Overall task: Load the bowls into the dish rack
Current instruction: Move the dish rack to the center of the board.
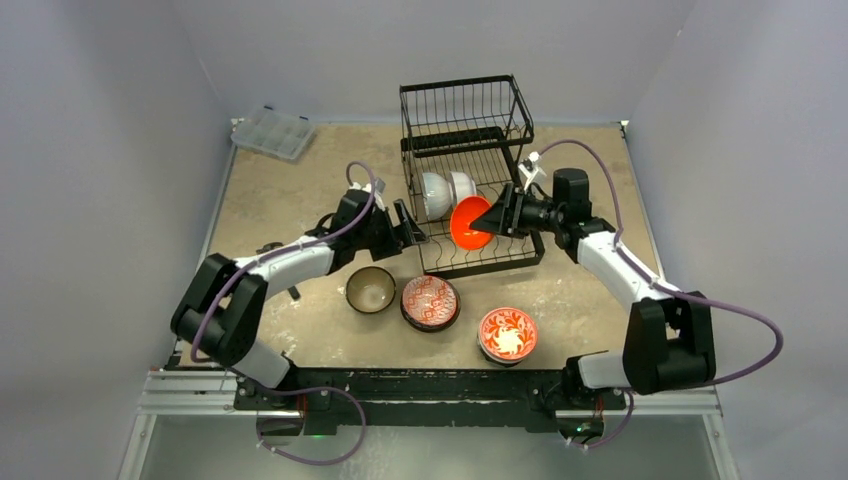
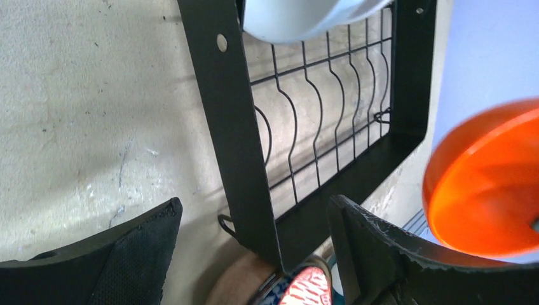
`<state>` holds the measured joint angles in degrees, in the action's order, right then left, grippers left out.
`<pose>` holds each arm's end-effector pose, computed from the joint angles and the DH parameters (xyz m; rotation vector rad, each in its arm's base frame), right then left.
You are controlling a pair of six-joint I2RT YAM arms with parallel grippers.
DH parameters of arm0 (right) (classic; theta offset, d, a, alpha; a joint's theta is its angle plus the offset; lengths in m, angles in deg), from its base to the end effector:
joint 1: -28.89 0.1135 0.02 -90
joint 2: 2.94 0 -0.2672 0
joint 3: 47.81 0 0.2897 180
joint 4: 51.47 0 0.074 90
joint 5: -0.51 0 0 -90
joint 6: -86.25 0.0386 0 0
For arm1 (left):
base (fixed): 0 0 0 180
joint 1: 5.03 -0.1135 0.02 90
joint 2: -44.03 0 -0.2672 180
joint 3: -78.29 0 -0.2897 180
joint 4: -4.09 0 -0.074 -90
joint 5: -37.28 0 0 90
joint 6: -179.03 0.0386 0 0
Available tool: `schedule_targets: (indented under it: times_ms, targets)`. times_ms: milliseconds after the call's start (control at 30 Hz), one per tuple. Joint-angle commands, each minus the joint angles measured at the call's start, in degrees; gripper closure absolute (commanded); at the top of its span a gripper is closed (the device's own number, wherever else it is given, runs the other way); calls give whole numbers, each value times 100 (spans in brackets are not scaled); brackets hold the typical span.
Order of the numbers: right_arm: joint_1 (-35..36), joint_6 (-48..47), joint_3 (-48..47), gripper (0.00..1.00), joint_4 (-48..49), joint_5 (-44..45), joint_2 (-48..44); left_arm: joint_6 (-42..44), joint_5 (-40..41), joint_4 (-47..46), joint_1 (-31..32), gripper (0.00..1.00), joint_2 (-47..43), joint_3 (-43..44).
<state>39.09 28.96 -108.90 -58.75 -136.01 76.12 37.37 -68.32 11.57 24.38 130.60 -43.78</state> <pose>0.3255 0.0870 0.2436 -0.1459 2.0924 1.2789 0.2981 -0.1800 0.1758 -0.2978 2.3765 -1.0379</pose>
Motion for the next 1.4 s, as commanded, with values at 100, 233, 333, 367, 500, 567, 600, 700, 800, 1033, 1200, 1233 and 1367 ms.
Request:
schedule_targets:
  times_ms: [100,233,333,367,500,567,600,700,800,1033,1200,1233,1367]
  targets:
    - [33,-1009,-489,100,-1164,762,-412,122,30,12,30,23,806,778]
    - [33,-1353,-707,100,-1520,1295,-465,155,75,29,38,30,1178,948]
    - [35,-1495,-840,100,-1665,1614,-505,135,239,87,30,36,1325,979]
    - [35,-1502,-850,100,-1678,1676,-535,145,275,101,30,40,1337,995]
    - [35,-1599,-873,100,-1763,1857,-553,143,355,118,30,53,1269,958]
    - [44,-1656,-934,100,-1854,1919,-546,153,364,137,33,62,1220,928]
    - [44,-1673,-954,100,-1877,1959,-546,165,356,195,23,66,1208,923]
    - [44,-1724,-1005,100,-1923,2098,-571,162,309,214,17,76,1136,834]
    - [59,-1793,-1118,100,-2020,2275,-572,90,283,159,25,83,1004,653]
    - [190,-1820,-1291,100,-2048,2460,-501,-342,430,-182,45,90,351,-15]
    - [296,-1830,-1366,100,-2049,2577,-430,-429,444,-189,64,92,81,-232]
    - [321,-1837,-1381,100,-2053,2609,-415,-417,451,-180,69,92,53,-249]
    - [415,-1867,-1442,100,-2074,2785,-380,-361,453,-168,72,86,-36,-237]
